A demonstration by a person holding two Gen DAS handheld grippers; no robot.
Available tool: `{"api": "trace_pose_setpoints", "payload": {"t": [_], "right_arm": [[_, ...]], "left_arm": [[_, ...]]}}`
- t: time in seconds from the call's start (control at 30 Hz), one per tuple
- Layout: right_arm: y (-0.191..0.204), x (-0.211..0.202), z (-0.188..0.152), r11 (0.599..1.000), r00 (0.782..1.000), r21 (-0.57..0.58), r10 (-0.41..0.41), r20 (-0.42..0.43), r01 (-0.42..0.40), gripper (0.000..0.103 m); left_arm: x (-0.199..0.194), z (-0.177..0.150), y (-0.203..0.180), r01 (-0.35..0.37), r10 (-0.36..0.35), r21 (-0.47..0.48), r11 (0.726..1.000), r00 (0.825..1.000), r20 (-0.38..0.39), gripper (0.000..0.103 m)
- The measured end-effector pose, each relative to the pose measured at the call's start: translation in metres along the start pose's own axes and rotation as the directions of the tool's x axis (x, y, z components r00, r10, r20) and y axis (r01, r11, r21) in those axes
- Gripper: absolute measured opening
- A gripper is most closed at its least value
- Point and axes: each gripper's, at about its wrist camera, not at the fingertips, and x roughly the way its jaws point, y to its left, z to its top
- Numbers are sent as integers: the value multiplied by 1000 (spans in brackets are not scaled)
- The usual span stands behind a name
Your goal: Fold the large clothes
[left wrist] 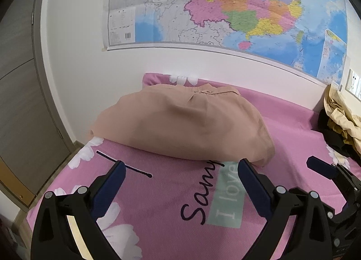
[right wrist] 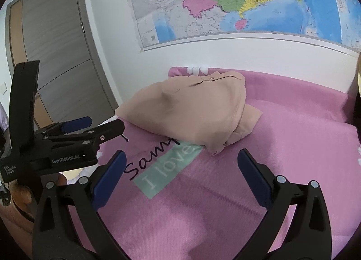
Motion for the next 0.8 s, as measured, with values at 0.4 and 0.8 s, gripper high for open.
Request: {"api": "trace_pose_setpoints", "payload": {"t": [0.4, 0.8], "right_arm": [[6, -10, -2, 1000, 1000, -4, 8, -4, -8, 97], [10, -17, -5, 1000, 1000, -6, 10, -1, -10, 97]], "left_arm": [[-11, -7, 2, -7, 7, -5, 1000, 1000, 9, 96], [-19, -13, 3, -12, 12, -6, 1000, 1000, 9, 96]]}}
